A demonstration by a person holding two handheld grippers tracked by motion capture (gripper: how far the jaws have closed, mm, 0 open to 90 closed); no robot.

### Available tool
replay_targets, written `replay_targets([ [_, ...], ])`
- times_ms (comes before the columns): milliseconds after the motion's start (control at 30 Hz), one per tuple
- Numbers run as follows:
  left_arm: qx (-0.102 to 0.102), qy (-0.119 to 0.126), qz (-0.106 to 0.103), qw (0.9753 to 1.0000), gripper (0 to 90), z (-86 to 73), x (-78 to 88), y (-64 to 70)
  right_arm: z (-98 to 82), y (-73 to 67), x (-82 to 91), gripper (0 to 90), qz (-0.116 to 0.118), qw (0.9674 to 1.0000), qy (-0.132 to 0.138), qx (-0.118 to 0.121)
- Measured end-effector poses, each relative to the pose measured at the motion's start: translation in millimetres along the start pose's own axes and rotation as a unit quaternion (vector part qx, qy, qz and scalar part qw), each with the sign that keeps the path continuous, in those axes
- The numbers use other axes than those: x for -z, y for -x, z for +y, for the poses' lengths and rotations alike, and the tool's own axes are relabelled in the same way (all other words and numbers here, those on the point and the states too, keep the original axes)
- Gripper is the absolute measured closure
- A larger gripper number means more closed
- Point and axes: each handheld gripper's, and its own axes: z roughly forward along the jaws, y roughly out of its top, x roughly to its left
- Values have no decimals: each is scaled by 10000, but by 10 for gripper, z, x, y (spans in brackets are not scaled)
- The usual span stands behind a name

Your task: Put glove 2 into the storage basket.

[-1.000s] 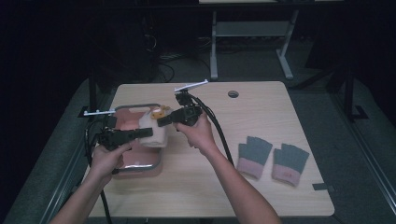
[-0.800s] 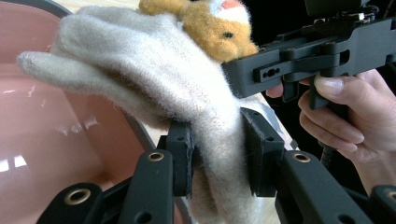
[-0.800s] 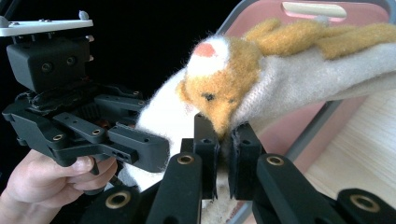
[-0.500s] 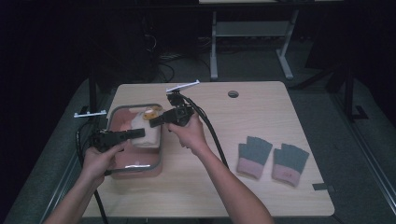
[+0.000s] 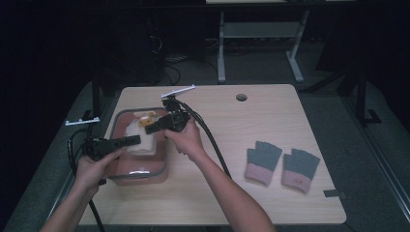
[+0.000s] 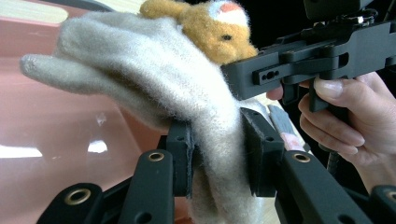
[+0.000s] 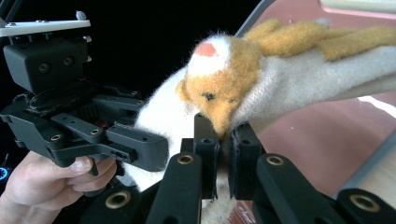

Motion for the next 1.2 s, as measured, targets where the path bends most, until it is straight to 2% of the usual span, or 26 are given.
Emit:
replay_targets([
  [400,147,-100,139,9997,672,-31,13,-185,15,118,-211,837,119,9997,-123,-167],
  [700,269,-201,156,9993,686,-38,13,-309,27,201,-346,837,195,9994,-176,-243],
  [1200,409,-475,424,9971,694,-88,-103,-437,-3,379,-527,832,83,9987,-398,-305],
])
